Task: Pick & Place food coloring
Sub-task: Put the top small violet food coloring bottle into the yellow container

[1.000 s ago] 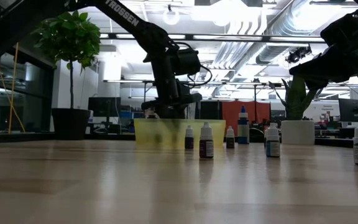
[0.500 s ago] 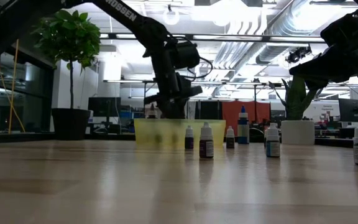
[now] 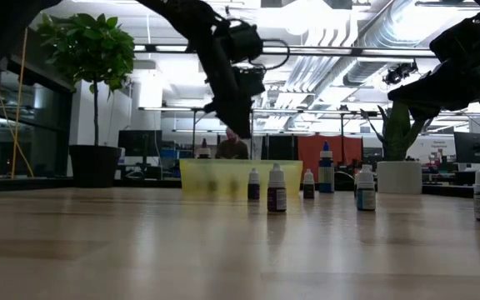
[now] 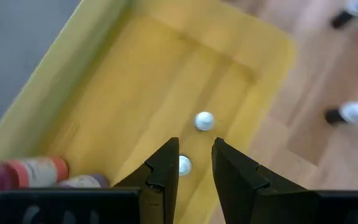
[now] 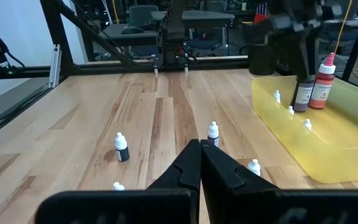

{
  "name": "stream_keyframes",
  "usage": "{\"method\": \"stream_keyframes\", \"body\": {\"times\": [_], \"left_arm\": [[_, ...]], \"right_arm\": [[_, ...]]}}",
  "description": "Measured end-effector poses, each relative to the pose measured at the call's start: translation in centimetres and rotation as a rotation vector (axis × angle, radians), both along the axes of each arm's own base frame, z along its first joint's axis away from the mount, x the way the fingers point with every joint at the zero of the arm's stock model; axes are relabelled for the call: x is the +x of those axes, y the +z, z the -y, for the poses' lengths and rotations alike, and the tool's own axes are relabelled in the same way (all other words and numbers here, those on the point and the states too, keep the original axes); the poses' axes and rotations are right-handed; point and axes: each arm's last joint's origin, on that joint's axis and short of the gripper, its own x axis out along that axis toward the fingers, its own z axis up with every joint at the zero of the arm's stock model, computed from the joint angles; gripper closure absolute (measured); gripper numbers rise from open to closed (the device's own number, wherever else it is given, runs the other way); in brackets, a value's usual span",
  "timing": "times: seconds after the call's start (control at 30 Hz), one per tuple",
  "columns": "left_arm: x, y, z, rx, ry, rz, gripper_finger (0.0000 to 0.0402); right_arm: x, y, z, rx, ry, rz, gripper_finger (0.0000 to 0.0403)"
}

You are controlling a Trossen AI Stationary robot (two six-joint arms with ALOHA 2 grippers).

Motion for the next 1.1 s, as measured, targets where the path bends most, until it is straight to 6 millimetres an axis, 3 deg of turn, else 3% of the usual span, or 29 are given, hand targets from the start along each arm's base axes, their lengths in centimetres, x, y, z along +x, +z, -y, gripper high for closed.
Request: {"method": "stream_keyframes", "body": {"times": [0.37, 0.67, 0.8, 1.1], "left_arm": [[1.2, 0.5, 4.4, -0.072, -0.443, 0.032, 0.0305], [1.6, 0.2, 8.1, -0.093, -0.663, -0.011, 0.0187], [1.4, -1.6, 9.4, -0.090, -0.735, -0.058, 0.0157], [1.1, -5.4, 10.3, -0.013, -0.758, -0.076, 0.0154]], "right_arm": [[0.0, 0.0, 0.0, 0.000, 0.000, 0.000, 0.0402], [0.0, 0.0, 0.0, 0.000, 0.000, 0.000, 0.0402], [0.0, 0.0, 0.0, 0.000, 0.000, -0.001, 0.0402], [0.0, 0.0, 0.0, 0.000, 0.000, 0.000, 0.0402]]}}
